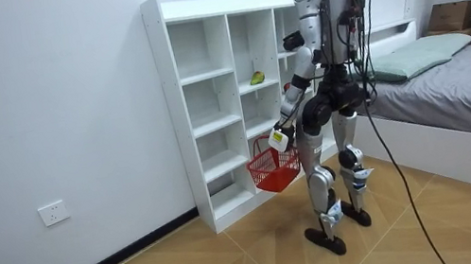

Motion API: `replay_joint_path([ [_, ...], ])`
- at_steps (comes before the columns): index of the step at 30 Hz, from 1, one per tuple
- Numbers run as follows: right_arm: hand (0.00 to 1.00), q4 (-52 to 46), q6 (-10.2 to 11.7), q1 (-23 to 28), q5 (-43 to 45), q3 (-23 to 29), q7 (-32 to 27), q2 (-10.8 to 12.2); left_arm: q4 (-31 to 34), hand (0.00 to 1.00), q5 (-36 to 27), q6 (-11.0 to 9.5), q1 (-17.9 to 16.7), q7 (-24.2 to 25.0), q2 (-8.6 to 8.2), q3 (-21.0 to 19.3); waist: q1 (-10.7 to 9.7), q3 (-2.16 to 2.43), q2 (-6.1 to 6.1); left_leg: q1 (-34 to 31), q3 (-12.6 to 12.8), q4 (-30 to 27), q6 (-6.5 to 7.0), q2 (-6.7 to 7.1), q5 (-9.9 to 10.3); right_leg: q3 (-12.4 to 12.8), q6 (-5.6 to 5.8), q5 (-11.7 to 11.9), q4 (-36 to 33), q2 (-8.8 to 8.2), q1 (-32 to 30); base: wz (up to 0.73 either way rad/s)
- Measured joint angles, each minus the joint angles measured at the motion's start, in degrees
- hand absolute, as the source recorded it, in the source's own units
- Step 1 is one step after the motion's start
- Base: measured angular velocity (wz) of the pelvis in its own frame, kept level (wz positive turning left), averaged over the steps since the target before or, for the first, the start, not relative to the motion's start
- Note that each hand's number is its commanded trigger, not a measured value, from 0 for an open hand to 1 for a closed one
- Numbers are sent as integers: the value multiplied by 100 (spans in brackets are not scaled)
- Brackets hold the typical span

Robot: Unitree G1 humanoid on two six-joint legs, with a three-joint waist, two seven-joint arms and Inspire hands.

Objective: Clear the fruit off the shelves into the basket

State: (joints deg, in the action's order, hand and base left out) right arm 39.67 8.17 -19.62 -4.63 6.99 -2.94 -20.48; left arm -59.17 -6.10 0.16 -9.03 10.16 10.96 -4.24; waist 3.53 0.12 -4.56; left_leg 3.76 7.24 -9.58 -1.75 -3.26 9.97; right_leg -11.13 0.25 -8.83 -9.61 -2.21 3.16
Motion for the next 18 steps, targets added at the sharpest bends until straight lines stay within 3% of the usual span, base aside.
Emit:
replay_joint_path([
  [18, 100, -17, -8, 52, 75, -23, 65, 79, -8, 100, -4, -13, 5, 1, 17, 18, 14, -6, -52, -8, 6, 10, -1, -1, 1, 11, 0, 0, 10, 3, -15, 0],
])
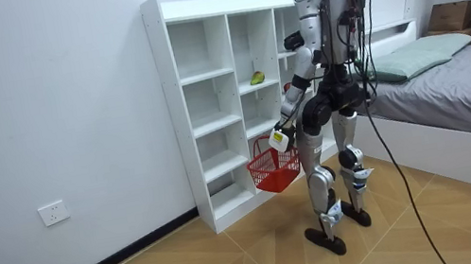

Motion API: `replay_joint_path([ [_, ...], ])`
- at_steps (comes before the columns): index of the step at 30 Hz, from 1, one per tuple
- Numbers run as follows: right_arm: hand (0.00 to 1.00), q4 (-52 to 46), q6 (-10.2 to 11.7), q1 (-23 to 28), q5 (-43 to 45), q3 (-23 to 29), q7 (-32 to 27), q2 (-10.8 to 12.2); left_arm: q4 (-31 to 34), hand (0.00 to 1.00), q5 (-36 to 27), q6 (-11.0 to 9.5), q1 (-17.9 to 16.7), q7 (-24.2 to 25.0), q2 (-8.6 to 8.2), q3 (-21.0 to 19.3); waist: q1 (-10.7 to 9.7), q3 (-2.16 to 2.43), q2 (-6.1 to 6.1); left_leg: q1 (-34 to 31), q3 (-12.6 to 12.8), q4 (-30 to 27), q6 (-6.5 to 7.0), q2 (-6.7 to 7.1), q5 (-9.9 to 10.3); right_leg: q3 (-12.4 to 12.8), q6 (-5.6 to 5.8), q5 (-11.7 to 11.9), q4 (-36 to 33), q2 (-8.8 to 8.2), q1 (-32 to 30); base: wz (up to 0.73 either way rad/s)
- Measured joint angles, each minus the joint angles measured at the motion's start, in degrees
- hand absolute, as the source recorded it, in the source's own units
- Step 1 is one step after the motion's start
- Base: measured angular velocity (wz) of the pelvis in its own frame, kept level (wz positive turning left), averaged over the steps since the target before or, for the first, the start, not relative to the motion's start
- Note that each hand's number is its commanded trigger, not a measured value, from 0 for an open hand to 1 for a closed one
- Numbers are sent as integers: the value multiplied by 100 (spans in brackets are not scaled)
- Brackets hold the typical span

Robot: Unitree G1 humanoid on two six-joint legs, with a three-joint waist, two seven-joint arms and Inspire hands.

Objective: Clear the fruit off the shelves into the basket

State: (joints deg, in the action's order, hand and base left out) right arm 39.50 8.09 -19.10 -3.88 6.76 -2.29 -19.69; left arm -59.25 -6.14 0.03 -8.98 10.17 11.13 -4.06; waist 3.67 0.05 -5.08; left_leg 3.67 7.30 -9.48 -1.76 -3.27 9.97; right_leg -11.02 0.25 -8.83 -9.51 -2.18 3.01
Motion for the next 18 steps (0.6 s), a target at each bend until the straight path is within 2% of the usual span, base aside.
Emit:
replay_joint_path([
  [5, 100, -158, -20, 76, 6, -61, 2, 7, 31, 100, -2, -3, 0, 3, 20, 52, -14, 0, -14, -2, 2, 5, 0, 0, 0, 8, 0, 0, 0, 2, -6, 0],
  [13, 100, -1647, -48, 947, 16, -392, 152, 197, 34, 100, -108, -43, 46, -92, 32, 230, -47, 36, 69, -46, 38, 11, -2, -3, 2, 31, -6, 4, -27, 4, -88, -2],
  [18, 100, -2601, -72, 1490, 177, -608, 495, 224, -18, 100, -107, -84, 54, -90, 33, 225, -40, 32, 110, -58, 51, 10, -2, -7, 2, 105, -12, 10, -21, 22, -110, 0],
])
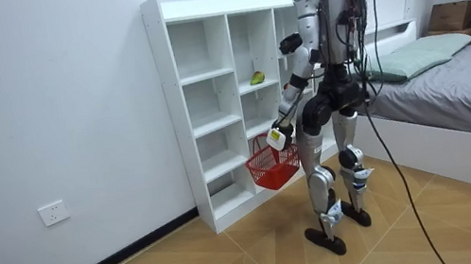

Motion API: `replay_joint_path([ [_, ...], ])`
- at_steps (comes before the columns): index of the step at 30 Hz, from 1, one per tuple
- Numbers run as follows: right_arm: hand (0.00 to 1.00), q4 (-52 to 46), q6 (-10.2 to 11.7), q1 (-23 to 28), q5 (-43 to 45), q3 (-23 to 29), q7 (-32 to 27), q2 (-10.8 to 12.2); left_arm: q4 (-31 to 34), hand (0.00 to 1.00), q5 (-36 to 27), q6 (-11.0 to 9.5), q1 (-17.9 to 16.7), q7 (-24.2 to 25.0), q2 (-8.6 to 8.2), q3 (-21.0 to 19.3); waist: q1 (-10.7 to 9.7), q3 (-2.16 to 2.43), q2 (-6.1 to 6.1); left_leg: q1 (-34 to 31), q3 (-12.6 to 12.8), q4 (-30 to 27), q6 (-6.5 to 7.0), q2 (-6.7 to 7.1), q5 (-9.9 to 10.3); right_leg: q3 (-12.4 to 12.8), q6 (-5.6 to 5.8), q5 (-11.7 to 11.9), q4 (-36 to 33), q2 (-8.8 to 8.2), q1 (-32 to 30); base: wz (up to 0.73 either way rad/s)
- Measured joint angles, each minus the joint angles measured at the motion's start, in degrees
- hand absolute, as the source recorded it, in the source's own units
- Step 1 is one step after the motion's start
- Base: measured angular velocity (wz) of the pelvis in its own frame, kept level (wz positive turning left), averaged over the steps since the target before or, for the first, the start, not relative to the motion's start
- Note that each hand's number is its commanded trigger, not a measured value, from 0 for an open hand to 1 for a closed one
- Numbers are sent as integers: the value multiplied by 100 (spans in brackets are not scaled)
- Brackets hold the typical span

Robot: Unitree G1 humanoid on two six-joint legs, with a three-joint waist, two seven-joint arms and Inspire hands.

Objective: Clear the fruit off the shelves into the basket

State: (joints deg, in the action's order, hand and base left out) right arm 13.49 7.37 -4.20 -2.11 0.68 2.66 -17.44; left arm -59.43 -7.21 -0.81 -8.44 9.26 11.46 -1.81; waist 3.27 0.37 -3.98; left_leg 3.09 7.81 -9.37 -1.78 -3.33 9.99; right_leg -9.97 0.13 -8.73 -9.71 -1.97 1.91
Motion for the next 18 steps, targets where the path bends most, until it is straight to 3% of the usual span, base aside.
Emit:
replay_joint_path([
  [6, 100, -679, -13, 416, 21, -39, 259, 2, -44, 100, -3, -51, -25, 48, -58, 9, -16, 8, 33, -38, 74, 16, 0, -3, 0, 80, 4, 5, -13, 10, -82, -6],
  [10, 100, -1206, -147, 696, -35, -63, 500, -2, -20, 100, -3, -54, -45, 57, -69, 28, -66, -8, 75, -38, 130, 18, 0, -9, 0, 143, 3, 6, -24, 17, -83, -9],
  [15, 100, -1559, -451, 1127, 2, -407, 1400, -10, -49, 100, -3, -81, 54, 114, -62, 39, -139, -24, 74, -69, 187, 34, 1, -13, 0, 211, 2, 6, -96, 16, -193, -7],
  [18, 100, -1648, -496, 1245, 5, -480, 1805, 10, -168, 100, -6, -132, 149, 162, -49, 106, -140, -29, 50, -107, 192, 56, 2, -8, 0, 250, 2, 12, -105, 19, -258, -6],
])
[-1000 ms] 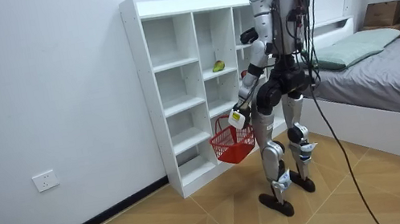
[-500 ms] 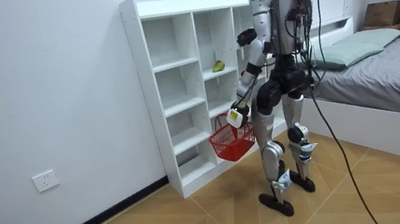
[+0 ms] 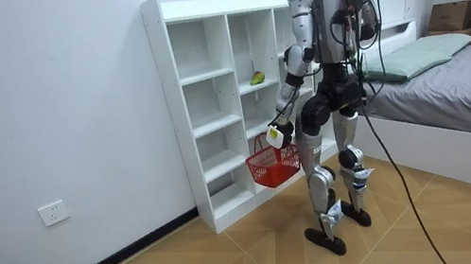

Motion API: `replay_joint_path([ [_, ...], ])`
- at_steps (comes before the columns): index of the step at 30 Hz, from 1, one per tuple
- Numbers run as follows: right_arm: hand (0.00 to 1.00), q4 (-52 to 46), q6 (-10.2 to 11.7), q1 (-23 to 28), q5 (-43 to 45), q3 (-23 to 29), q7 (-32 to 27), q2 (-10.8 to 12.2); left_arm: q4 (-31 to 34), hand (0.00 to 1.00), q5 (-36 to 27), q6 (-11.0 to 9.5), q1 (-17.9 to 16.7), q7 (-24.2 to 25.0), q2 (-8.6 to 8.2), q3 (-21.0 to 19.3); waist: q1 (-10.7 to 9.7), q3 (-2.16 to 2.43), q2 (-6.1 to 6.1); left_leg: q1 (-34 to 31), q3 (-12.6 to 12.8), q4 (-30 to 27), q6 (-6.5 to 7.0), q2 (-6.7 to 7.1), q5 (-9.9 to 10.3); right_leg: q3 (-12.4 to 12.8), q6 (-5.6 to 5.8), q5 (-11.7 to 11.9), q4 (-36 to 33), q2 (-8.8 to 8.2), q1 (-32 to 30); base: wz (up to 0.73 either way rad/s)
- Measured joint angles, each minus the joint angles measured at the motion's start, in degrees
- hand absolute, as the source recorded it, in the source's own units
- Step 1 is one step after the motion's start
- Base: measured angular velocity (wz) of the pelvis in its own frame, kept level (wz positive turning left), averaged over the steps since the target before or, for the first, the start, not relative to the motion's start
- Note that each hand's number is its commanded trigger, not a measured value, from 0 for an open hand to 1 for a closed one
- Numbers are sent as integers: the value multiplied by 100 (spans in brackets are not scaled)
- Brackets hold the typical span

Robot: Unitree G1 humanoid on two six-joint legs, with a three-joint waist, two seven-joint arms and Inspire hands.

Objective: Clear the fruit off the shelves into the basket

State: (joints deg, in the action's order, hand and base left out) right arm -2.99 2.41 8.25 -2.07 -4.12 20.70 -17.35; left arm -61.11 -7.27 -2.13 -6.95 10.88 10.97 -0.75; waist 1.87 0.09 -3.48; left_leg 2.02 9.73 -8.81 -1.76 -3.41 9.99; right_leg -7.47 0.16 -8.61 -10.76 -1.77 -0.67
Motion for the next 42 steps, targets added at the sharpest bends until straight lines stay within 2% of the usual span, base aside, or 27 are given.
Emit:
replay_joint_path([
  [7, 100, -4, 0, 49, 71, -207, 339, 32, 54, 100, 4, -1, 101, 121, 21, 293, -4, -9, 12, -102, -46, -74, 8, 0, 5, -15, 2, 12, 0, -4, -46, 1],
  [12, 100, 411, 3, -41, 347, -713, 371, 72, 61, 100, 18, -17, 456, 102, 30, 571, 31, -18, 76, -453, -38, -202, 10, -24, 2, -50, -22, 73, -37, -6, -356, 0],
  [15, 100, 823, 3, -254, 510, -877, 384, 210, 387, 100, 17, -41, 606, 92, 43, 663, 37, -39, 100, -769, -38, -337, 14, -39, 0, -40, -44, 88, -211, -14, -715, -5],
  [18, 100, 995, 3, -319, 552, -1010, 398, 215, 618, 100, -2, -142, 699, 133, 12, 795, 66, -79, 161, -887, -38, -379, 18, -43, -3, -42, -53, 100, -229, -15, -822, -1],
  [23, 100, 1611, 73, -635, 664, -1035, 390, 223, 618, 100, -1, -235, 940, 140, -62, 891, 20, -96, 184, -1028, -30, -435, 33, -39, -16, -17, -56, 99, -323, -32, -989, -2],
  [28, 100, 2089, 121, -873, 882, -1056, 393, 318, 1028, 100, -5, -307, 958, 233, -94, 1031, 7, -100, 183, -1192, -38, -503, 40, -37, -20, -25, -55, 99, -375, -45, -1141, 0],
  [30, 100, 2416, 153, -982, 894, -1098, 367, 394, 1093, 100, -8, -452, 1023, 324, -98, 1169, 7, -100, 184, -1236, -49, -529, 47, -36, -24, -54, -56, 99, -375, -55, -1158, 6],
  [33, 100, 2488, 177, -991, 893, -1140, 349, 417, 1105, 100, -15, -543, 1047, 427, -98, 1252, 18, -102, 186, -1273, -47, -561, 48, -34, -23, -56, -55, 99, -375, -61, -1183, 0],
  [38, 100, 2504, 336, -998, 882, -1263, 192, 430, 1301, 100, -227, -586, 1048, 624, -83, 1544, 7, -106, 187, -1390, -50, -565, 50, -31, -25, -61, -56, 103, -391, -66, -1310, 0],
  [42, 100, 2638, 410, -1080, 882, -1328, 10, 531, 1439, 100, -272, -681, 1049, 717, -73, 1823, 5, -105, 187, -1464, -32, -562, 58, -26, -32, -61, -57, 105, -413, -77, -1411, -3],
])
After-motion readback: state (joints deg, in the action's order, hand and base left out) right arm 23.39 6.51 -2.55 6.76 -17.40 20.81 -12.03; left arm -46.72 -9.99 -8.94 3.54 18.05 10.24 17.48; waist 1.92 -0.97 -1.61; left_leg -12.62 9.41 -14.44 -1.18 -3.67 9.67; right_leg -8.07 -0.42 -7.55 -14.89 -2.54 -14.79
